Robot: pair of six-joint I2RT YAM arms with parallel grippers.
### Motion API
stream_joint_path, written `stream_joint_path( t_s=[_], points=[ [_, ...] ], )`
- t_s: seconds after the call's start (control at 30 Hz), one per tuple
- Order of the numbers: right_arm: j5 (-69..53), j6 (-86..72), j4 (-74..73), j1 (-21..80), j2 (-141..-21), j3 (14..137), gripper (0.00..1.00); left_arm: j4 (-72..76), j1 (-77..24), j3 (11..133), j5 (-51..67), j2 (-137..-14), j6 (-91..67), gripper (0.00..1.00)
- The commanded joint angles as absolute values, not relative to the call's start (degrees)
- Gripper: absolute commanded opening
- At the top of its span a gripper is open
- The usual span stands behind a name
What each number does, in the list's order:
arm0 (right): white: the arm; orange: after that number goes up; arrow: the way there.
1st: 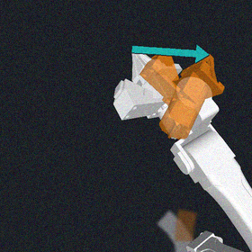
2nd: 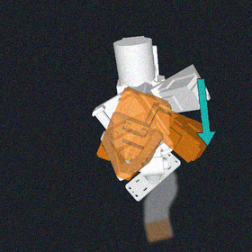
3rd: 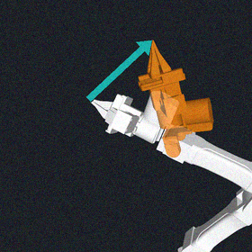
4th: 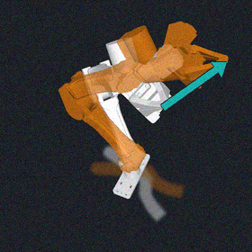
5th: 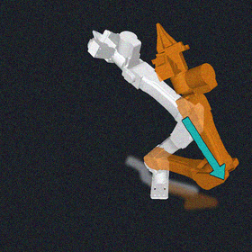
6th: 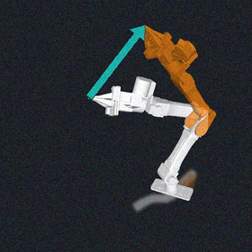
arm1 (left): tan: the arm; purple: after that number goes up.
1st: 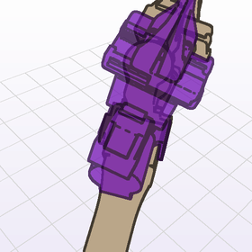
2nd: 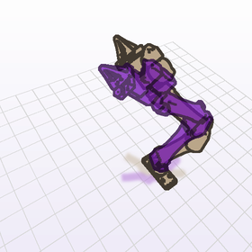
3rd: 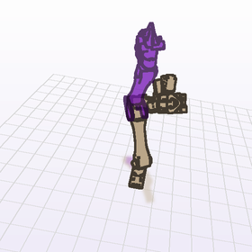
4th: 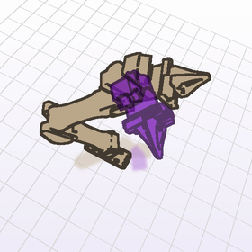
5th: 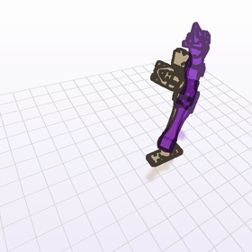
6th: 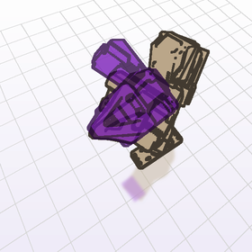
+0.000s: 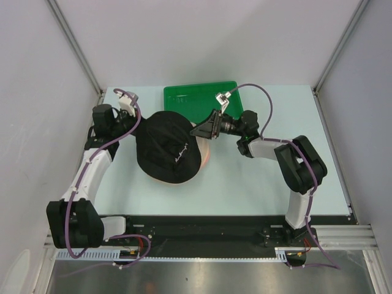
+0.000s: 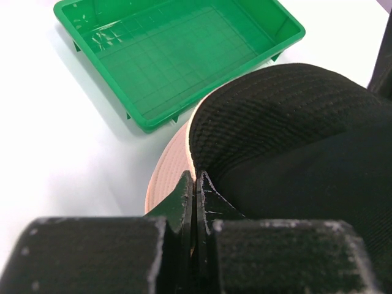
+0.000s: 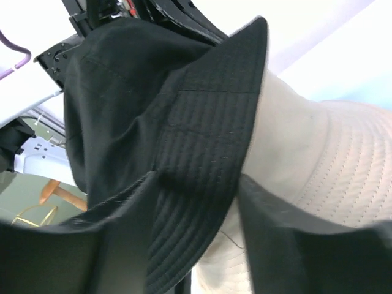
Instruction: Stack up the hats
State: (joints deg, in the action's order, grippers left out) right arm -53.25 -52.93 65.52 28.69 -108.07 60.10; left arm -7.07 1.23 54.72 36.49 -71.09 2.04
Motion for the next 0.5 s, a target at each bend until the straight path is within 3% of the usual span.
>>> stream_joint_path(
  t_s=[0.0,0.03,0.1,0.17,0.2,0.23,0.27,0.33,0.37,0.4,0.47],
  points=[
    [-54.8,-53.5,68.7,29.5,-108.9,61.6,0.48,-4.5,0.5,55.6,38.3,-70.0,3.0,0.00],
    [-54.4,-53.6,68.7,29.4,-108.7,61.4,0.28,-4.7,0.5,55.8,37.6,-70.1,2.8,0.00],
    [-53.6,-54.0,69.0,29.1,-107.9,60.4,0.10,-5.0,0.5,56.1,36.7,-70.0,1.7,0.00],
    [-52.4,-54.1,69.0,28.8,-107.2,59.7,0.00,-5.3,0.5,56.2,33.1,-69.6,-0.3,0.13],
    [-50.9,-54.3,68.9,28.7,-106.6,58.7,0.00,-6.2,0.5,56.9,31.3,-69.3,-1.7,0.20],
    [-50.1,-54.6,68.9,28.3,-106.4,58.4,0.00,-6.8,0.5,57.1,28.1,-69.1,-3.1,0.43],
    [-49.3,-54.8,68.9,28.0,-106.2,58.0,0.00,-8.0,0.5,57.4,25.4,-68.0,-4.2,0.56],
    [-47.4,-55.8,68.4,27.5,-106.3,57.7,0.00,-9.5,0.5,57.8,20.6,-66.4,-7.8,0.72],
    [-47.0,-56.2,68.3,27.3,-106.4,57.7,0.00,-11.3,0.5,57.8,14.5,-65.5,-9.1,0.75],
    [-46.3,-56.6,68.1,27.3,-106.7,57.7,0.00,-12.5,0.5,57.6,11.0,-63.2,-10.7,0.89],
    [-46.0,-56.7,67.7,27.3,-106.8,57.7,0.00,-17.0,0.5,57.1,-1.2,-60.8,-16.5,1.00]
  ],
)
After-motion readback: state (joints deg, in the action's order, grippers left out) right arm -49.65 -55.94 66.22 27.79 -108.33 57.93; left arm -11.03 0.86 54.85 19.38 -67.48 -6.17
